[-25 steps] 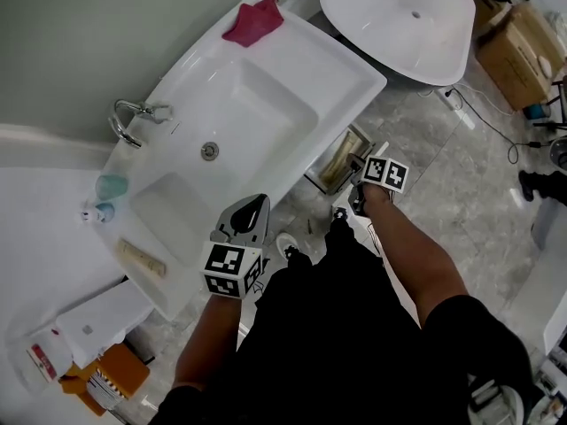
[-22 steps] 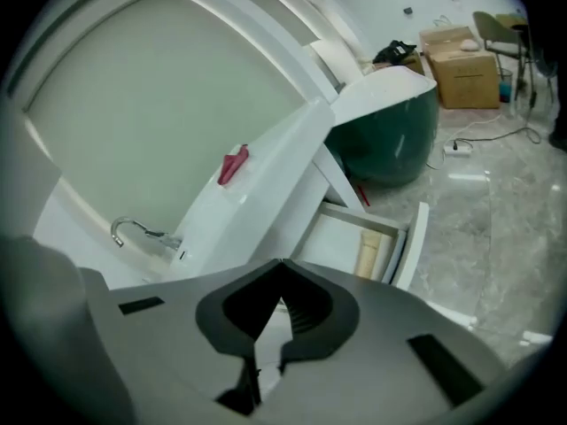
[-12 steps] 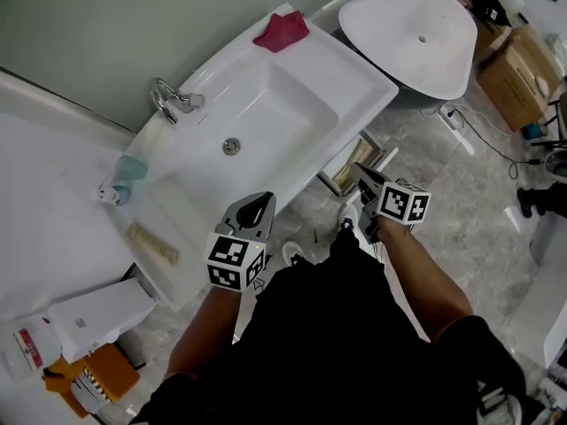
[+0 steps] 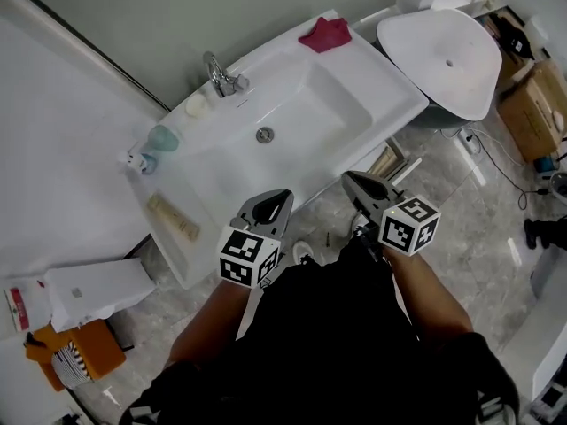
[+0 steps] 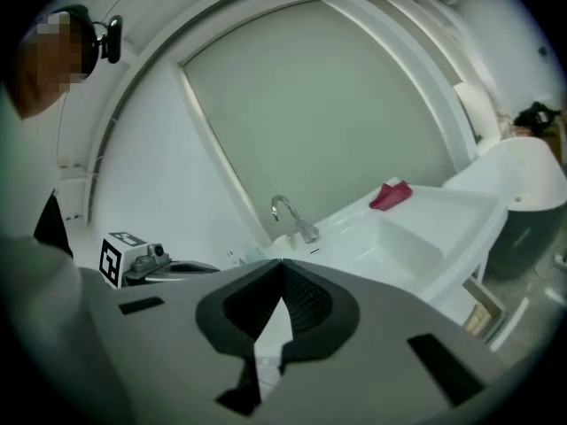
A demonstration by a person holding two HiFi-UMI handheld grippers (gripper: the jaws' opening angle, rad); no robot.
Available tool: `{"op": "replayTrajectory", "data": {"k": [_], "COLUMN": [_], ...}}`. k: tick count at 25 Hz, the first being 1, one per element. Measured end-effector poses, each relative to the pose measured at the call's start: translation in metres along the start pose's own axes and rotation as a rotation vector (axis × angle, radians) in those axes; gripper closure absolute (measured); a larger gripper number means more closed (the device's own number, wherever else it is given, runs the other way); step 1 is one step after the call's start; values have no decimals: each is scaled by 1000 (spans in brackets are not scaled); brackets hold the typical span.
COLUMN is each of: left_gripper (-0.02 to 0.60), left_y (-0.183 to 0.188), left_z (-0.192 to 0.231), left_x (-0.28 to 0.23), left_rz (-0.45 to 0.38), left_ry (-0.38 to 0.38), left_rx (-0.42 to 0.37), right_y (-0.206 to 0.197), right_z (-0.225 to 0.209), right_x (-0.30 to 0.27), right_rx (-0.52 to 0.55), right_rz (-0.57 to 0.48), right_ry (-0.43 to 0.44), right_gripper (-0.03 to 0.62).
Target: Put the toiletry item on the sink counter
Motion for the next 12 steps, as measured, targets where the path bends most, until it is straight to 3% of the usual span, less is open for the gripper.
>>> {"op": "replayTrajectory", "data": {"k": [5,9,12], "left_gripper": [578,578,578], "left_y": [1,-1,-3], "left_z": [7,1,-6], "left_x": [24,36,44], "left_rz": [-34,-43,-45], "left_ry": [68,133,197], "left_rx": [34,60,112], "right_y": [6,5,4], "right_z": [27,27,30], "right_x": [-27,-33,-34], "right_rx": [225,158,170], "right_rz": [104,119,170], "right_ry": [93,193,246], "right_gripper": [591,591,591]}}
Point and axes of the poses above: the fingertips, and each gripper's own axes: x backward along the fingers, z to its left, y out of its top, the point moved 9 cm from there along x, backward along the fingers, and after that the axes turned 15 degrees about y, right-handed, at the moved point
